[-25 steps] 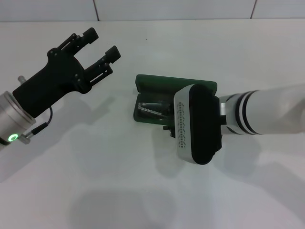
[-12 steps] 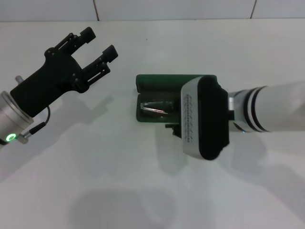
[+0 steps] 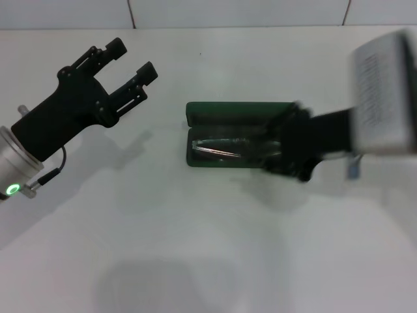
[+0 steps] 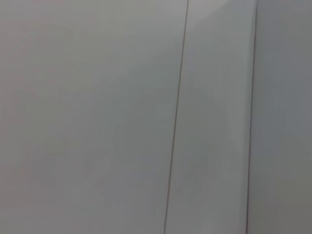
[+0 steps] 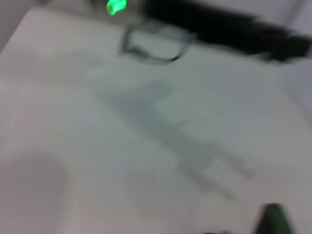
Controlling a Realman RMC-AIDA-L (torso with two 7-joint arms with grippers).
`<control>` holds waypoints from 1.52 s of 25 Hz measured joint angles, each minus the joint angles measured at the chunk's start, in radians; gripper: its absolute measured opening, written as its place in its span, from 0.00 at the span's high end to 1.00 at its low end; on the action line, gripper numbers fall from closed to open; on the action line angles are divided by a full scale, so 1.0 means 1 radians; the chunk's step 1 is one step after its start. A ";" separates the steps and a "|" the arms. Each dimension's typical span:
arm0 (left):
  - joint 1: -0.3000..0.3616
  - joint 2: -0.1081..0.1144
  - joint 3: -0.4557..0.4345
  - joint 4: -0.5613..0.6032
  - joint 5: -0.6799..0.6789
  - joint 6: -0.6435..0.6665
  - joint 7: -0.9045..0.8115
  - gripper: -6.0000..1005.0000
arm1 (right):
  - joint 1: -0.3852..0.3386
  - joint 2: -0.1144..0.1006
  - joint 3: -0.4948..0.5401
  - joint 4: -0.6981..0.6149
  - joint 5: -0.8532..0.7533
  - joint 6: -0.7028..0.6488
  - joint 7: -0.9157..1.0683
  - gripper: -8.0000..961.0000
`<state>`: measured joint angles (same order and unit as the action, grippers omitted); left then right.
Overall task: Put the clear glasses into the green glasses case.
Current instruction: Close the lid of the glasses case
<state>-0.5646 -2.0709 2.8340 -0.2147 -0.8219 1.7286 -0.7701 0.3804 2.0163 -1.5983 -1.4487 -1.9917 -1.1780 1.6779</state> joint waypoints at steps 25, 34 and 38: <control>-0.485 -0.015 0.009 -0.022 0.496 -0.685 -0.528 0.23 | 0.027 -0.001 0.818 0.908 0.713 -0.192 -0.624 0.65; -0.492 -0.016 0.008 0.047 0.610 -0.725 -0.566 0.23 | 0.025 -0.003 0.819 0.924 0.707 -0.191 -0.641 0.62; -0.478 -0.016 0.008 0.066 0.638 -0.699 -0.559 0.23 | 0.022 -0.004 0.817 0.924 0.705 -0.191 -0.649 0.61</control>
<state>-1.0426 -2.0871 2.8422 -0.1484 -0.1842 1.0291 -1.3288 0.4028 2.0125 -0.7813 -0.5250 -1.2871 -1.3689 1.0289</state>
